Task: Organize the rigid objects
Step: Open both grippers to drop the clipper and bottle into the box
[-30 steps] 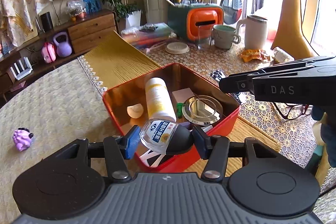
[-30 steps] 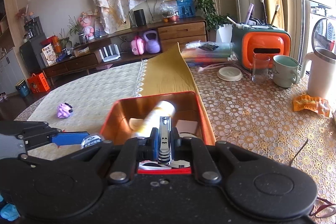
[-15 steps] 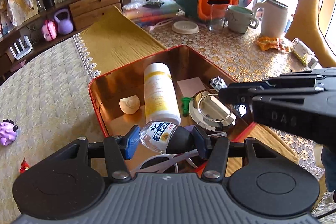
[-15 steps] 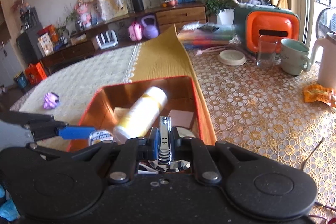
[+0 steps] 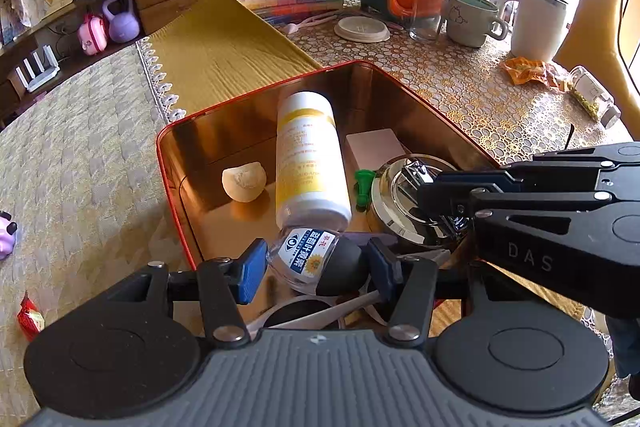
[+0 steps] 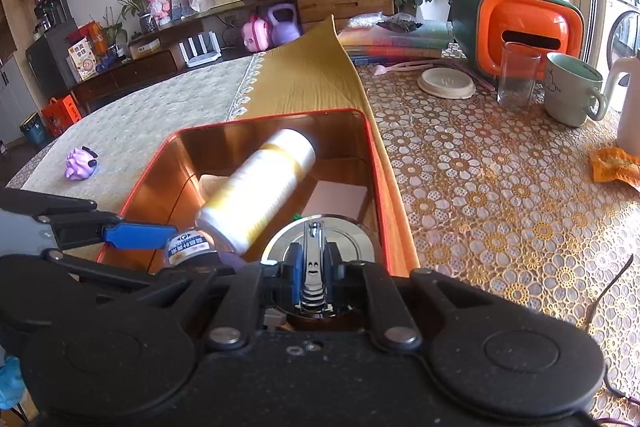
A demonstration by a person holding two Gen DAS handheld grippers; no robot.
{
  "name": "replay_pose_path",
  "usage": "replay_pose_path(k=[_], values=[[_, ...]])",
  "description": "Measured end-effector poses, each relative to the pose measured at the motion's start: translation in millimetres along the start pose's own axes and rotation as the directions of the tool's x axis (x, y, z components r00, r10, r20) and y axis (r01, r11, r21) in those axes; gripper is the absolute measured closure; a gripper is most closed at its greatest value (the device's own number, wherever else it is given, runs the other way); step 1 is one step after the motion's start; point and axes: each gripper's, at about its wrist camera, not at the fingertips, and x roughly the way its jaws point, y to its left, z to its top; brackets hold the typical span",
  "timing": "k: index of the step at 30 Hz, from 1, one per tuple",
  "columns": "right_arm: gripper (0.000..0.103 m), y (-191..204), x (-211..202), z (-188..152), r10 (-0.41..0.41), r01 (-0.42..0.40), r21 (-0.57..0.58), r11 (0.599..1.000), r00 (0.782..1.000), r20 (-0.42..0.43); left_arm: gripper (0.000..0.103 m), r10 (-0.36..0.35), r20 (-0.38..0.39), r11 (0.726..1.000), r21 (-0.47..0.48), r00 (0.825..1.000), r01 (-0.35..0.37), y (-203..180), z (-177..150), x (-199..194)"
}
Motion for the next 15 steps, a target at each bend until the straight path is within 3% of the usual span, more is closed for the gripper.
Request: replay_pose_path(k=[9, 15], values=[[0.086, -1.6, -2.6, 1.4, -0.004, 0.004, 0.011, 1.0, 1.0, -0.008, 0.049, 0.012, -0.002, 1.0, 0.002, 1.0, -0.012, -1.0, -0.2, -1.7], [0.083, -0.8, -13.7, 1.7, -0.003, 0.003, 0.016, 1.0, 1.0, 0.006, 0.044, 0.021, 0.023, 1.0, 0.019, 1.0, -0.022, -4.0, -2.5, -13.3]])
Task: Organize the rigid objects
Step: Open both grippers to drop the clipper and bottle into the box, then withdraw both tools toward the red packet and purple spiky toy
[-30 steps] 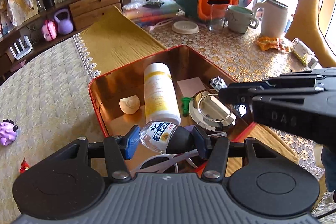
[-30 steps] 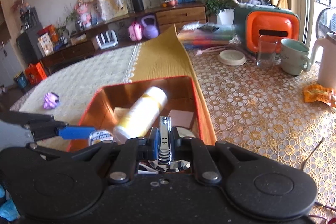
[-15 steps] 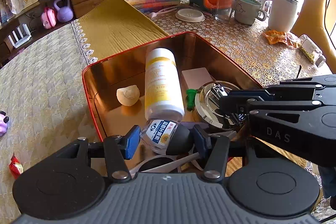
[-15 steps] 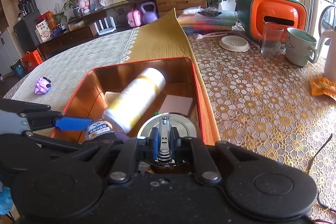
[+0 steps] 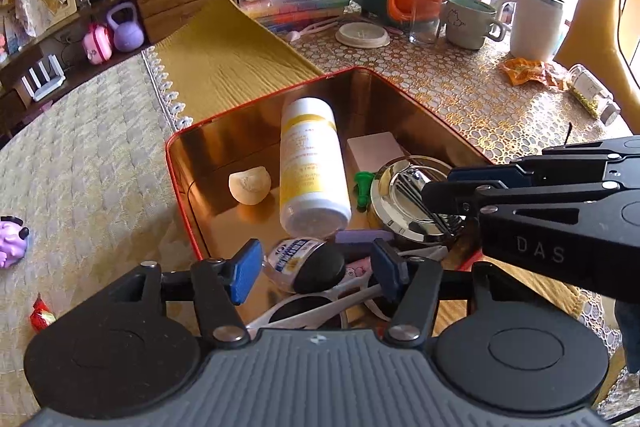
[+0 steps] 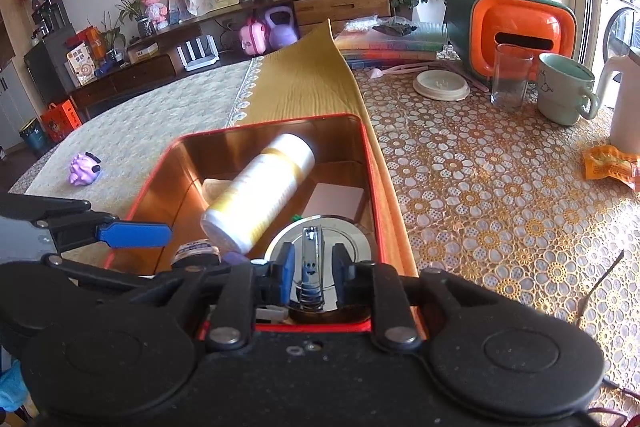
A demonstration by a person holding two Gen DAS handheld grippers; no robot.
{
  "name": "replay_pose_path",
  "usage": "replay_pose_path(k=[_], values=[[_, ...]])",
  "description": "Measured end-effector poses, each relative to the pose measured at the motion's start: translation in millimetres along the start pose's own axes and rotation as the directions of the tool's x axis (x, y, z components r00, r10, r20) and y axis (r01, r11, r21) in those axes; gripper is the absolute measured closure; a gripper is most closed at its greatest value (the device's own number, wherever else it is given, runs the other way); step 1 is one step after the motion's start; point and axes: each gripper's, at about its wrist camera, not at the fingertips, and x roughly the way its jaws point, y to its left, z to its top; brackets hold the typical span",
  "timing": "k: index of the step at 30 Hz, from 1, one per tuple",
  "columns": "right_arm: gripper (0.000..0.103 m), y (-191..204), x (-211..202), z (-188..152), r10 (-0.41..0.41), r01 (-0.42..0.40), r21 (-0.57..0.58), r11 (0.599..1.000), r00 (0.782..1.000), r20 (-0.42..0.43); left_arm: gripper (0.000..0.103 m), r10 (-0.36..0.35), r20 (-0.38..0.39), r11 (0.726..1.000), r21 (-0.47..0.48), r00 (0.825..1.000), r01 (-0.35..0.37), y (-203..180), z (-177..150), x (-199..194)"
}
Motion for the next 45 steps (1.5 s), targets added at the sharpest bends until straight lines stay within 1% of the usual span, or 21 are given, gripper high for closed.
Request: replay_pose_path(k=[11, 18, 24, 29, 31, 36, 37, 38, 40, 45], values=[[0.078, 16.2, -32.2, 1.9, 0.017, -0.016, -0.02, 1.0, 0.999, 0.029, 0.043, -0.035, 0.066, 0.999, -0.019, 0.997, 0.036, 7.1, -7.6, -39.9], [0.074, 31.1, -56.0, 0.8, 0.038, -0.037, -0.025, 0.999, 0.998, 0.053, 0.043, -0.047, 0.12, 0.998, -0.04, 0.992, 0.052, 22.2, -15.8, -72.9], [0.071, 49.8, -71.8, 0.2, 0.055, -0.052, -0.047, 0.998, 0.996, 0.068, 0.043, -0.046, 0.156, 0.996, -0.063, 0.987, 0.056, 38.4, -25.2, -99.4], [0.068, 70.4, -78.1, -0.8, 0.07, -0.065, -0.081, 0.995, 0.995, 0.072, 0.043, -0.024, 0.187, 0.996, -0.075, 0.982, 0.039, 54.1, -35.5, -120.8], [0.064, 79.0, -79.1, -1.5, 0.074, -0.068, -0.091, 0.994, 0.995, 0.072, 0.043, -0.013, 0.194, 0.996, -0.088, 0.981, 0.03, 61.9, -40.6, -128.7], [0.059, 100.1, -81.0, -3.8, 0.096, -0.088, -0.114, 0.99, 0.993, 0.071, 0.043, 0.013, 0.207, 0.993, -0.116, 0.978, 0.011, 82.3, -53.1, -144.4], [0.056, 104.3, -80.9, -3.9, 0.1, -0.092, -0.116, 0.989, 0.992, 0.071, 0.042, 0.015, 0.21, 0.992, -0.124, 0.978, 0.011, 87.5, -56.0, -146.8], [0.054, 108.8, -80.7, -4.3, 0.102, -0.093, -0.118, 0.989, 0.992, 0.071, 0.036, 0.019, 0.213, 0.991, -0.135, 0.977, 0.01, 92.7, -58.9, -149.0], [0.048, 117.8, -80.7, -6.0, 0.103, -0.092, -0.134, 0.987, 0.992, 0.075, 0.032, 0.034, 0.223, 0.988, -0.156, 0.974, 0.001, 103.1, -65.4, -153.1], [0.04, 139.9, -77.1, -7.2, 0.119, -0.106, -0.161, 0.981, 0.99, 0.073, 0.032, 0.069, 0.224, 0.981, -0.194, 0.972, -0.025, 129.4, -78.0, -159.9]])
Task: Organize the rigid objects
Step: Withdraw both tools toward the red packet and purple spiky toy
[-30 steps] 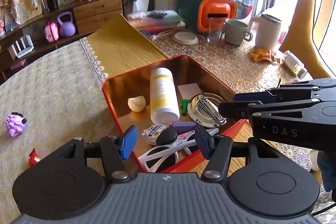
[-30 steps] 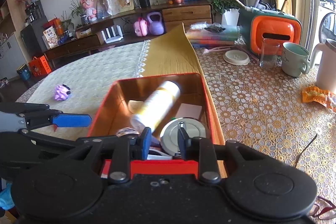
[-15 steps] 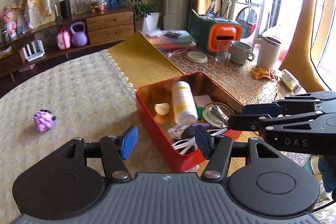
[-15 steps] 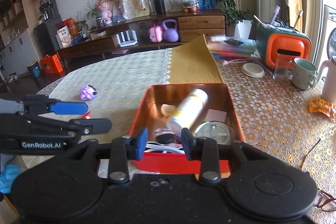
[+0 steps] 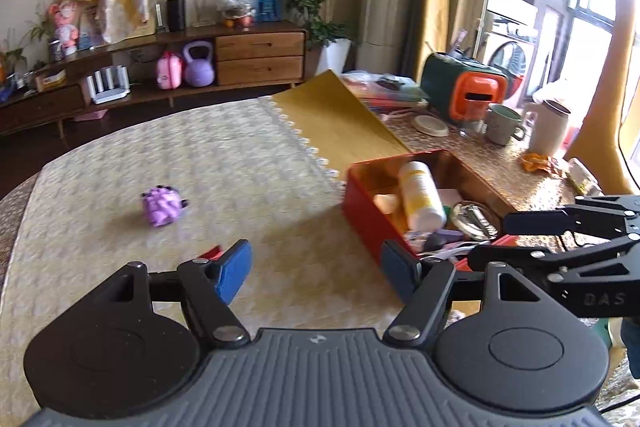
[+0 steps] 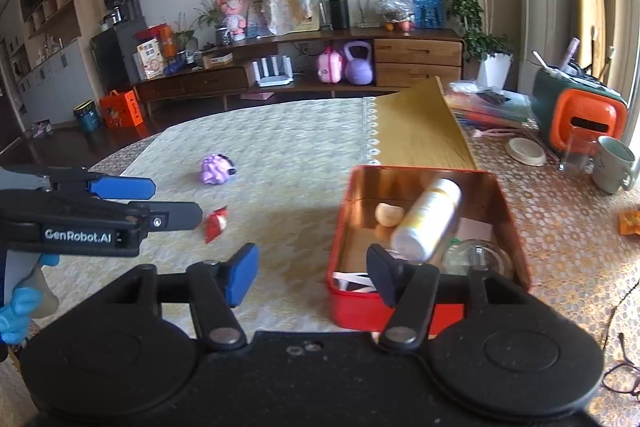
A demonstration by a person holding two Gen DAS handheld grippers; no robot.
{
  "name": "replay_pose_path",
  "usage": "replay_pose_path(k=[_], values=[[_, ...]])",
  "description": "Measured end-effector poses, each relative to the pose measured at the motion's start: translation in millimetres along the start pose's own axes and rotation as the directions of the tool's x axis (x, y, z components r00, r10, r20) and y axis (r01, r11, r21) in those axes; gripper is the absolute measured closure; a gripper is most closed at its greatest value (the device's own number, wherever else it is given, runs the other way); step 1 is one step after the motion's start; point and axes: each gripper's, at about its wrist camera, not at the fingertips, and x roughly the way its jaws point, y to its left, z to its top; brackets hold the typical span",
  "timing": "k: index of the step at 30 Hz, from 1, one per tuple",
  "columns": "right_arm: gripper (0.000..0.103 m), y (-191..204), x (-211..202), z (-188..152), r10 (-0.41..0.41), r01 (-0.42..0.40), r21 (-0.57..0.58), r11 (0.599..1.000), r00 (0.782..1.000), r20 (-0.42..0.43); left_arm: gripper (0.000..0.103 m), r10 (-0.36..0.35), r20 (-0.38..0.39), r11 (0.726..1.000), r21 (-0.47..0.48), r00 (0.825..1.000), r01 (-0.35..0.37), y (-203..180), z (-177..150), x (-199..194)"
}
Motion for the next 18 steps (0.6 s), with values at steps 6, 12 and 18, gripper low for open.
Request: replay_pose_path(k=[6, 12, 18], values=[[0.032, 25.7, 12.8, 2.3, 0.025, -0.025, -0.037, 0.999, 1.0, -0.007, 0.032, 0.033, -0.002, 0.999, -0.038, 0.999, -0.033, 30.2, -5.8, -2.0], [0.022, 47.3, 30.0, 5.4, 0.048, -0.049, -0.058, 0.997, 0.999, -0.021, 0.027, 0.063, -0.005, 0.995, -0.073, 0.998, -0.063, 56.5, -11.1, 2.6], [0.003, 60.7, 49.6, 8.5, 0.067, -0.069, -0.083, 0.994, 0.998, -0.018, 0.021, 0.123, 0.004, 0.987, -0.105, 0.992, -0.122, 82.2, -9.8, 14.4]])
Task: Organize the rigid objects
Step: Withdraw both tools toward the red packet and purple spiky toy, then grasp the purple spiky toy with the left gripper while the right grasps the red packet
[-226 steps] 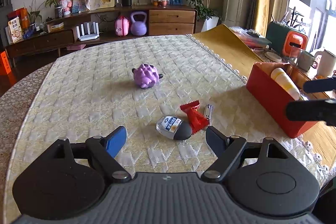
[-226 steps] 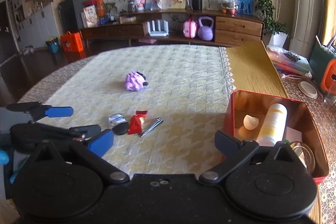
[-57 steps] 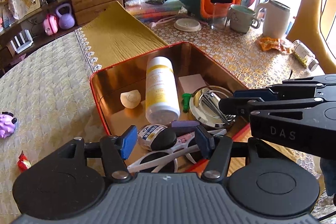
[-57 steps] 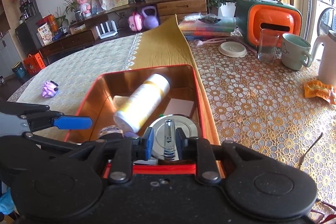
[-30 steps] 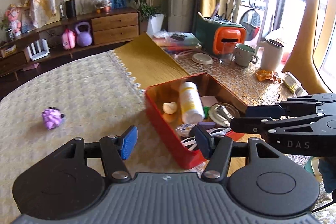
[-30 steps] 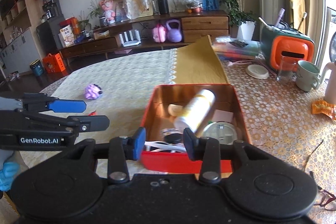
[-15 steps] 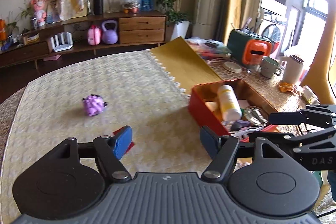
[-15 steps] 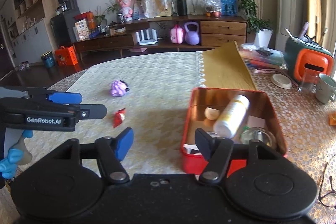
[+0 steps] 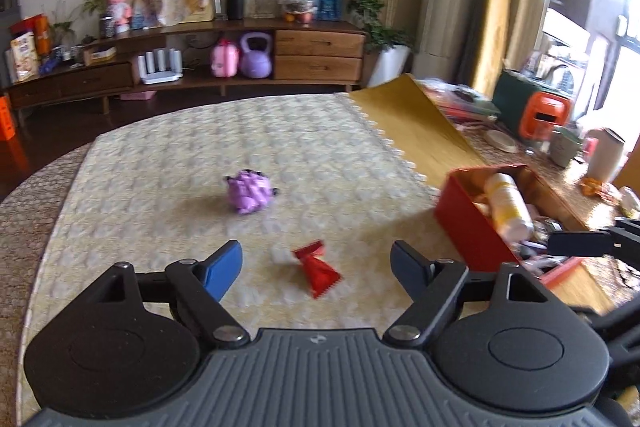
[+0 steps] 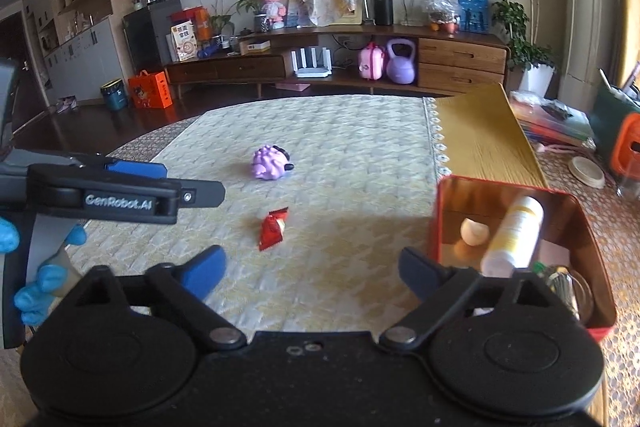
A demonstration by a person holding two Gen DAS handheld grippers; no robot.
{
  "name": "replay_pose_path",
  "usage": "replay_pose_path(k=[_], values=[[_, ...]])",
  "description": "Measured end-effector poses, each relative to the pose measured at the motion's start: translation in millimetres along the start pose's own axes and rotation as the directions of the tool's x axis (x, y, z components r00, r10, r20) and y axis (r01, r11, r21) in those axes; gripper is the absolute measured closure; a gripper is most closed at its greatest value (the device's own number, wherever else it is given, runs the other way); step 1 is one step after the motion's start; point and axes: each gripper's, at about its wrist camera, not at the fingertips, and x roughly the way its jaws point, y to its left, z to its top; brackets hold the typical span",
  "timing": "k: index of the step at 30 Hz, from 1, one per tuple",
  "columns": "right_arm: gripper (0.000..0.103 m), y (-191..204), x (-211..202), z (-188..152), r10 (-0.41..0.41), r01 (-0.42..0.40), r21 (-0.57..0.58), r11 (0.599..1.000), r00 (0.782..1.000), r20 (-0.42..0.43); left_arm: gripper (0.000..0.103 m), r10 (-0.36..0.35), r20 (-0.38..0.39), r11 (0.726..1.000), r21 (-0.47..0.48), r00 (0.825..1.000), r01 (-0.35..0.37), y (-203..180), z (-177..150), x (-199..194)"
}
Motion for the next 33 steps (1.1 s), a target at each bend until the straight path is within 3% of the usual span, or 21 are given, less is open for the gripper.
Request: replay_pose_path(k=[16, 33], values=[[0.001, 11.3, 70.1, 9.5, 0.032, -0.034, -0.027, 0.999, 0.997, -0.071, 0.019, 0.148, -0.015, 0.984, -0.095, 0.989, -0.149, 49.5, 24.6, 78.2], [0.004, 26.8, 138.7, 11.1, 0.078, -0.091, -0.066, 0.994, 0.981, -0.177, 0.019, 0.087, -0.061, 0.99, -0.102, 0.994, -0.093, 59.2, 36.2, 154.3]])
